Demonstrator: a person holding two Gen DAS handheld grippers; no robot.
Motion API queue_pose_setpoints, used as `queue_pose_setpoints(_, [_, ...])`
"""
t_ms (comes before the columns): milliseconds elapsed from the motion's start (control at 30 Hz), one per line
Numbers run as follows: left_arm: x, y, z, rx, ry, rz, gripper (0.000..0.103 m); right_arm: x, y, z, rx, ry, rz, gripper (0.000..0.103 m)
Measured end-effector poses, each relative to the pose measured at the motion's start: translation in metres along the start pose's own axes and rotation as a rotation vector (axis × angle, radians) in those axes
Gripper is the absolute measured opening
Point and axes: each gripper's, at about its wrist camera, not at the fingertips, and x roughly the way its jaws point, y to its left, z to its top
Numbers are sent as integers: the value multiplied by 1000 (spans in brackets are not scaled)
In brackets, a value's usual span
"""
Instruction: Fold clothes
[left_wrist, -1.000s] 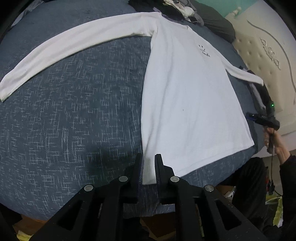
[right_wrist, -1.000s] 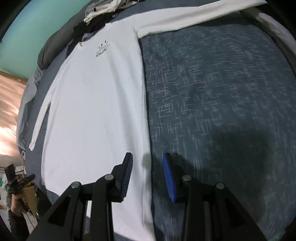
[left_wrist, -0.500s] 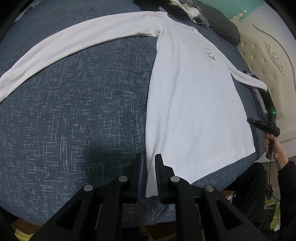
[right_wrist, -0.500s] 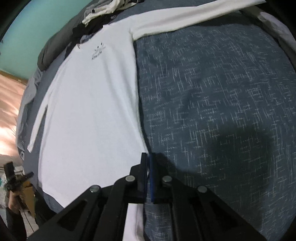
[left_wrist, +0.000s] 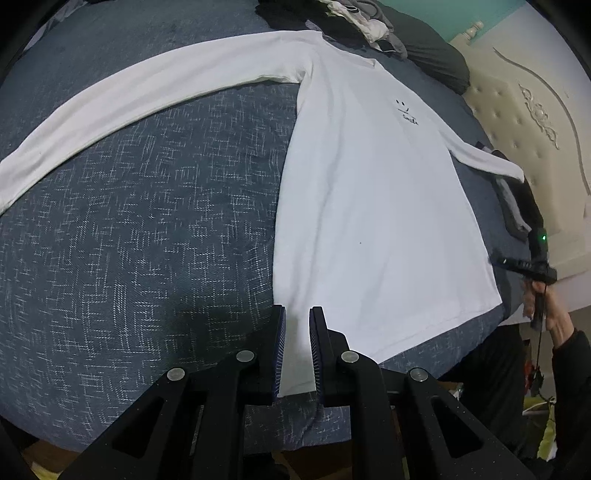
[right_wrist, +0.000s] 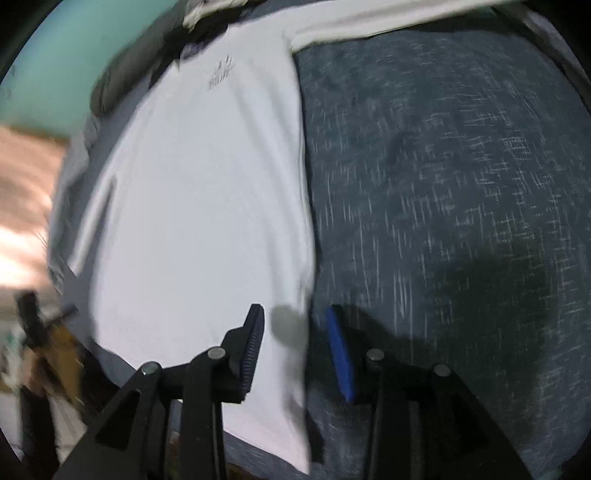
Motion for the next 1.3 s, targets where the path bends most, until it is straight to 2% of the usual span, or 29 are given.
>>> queue_pose_setpoints(67, [1, -1, -1, -2, -1, -5, 14, 1, -3, -4, -5, -1, -5, 4])
queue_pose_setpoints(100, [-1, -3, -2, 3, -4, -8, 14, 0, -5, -5, -5, -11, -5, 3])
queue_pose_setpoints(267, [-6, -6, -6, 18, -11, -5, 14, -12, -23, -7, 40, -54, 25, 2])
queue_pose_setpoints(433, [-8, -5, -7, 15, -15, -6, 14, -15, -27, -7, 51, -30, 38, 4])
queue_pose_setpoints(533, [-9, -4, -7, 13, -14, -6, 14, -15, -25, -9, 28, 3, 24, 13])
queue_pose_setpoints(600, [-9, -2, -7, 11, -14, -6, 15, -14, -25, -14, 4, 26, 7, 14])
queue_pose_setpoints(700, [-6, 1, -6, -3, -13, -9, 15, -12, -29, -19, -22, 42, -9, 13])
queue_pose_setpoints(733, [-4, 2, -5, -6, -11, -8, 15, -11, -30, -21, -30, 47, -14, 10])
queue_pose_setpoints(767, [-2, 3, -5, -10, -10, -7, 15, -13, -33, -22, -28, 42, -13, 4])
queue_pose_setpoints(800, [0, 4, -5, -13, -7, -7, 15, -14, -36, -22, -22, 33, -9, 3])
queue_pose_setpoints(1000, [12, 6, -5, -11, 21, -1, 16, -25, -53, -22, 5, 4, 1, 2])
queue_pose_setpoints(1067, [16, 8, -5, -10, 29, 7, 16, -32, -60, -32, 19, 1, 13, 2])
queue_pose_setpoints(1200, [25, 14, -6, -26, 45, 16, 17, -39, -75, -33, 46, 11, 36, 3])
queue_pose_setpoints(1300, [31, 15, -7, -26, 56, 17, 18, -43, -69, -38, 29, 26, 44, 3])
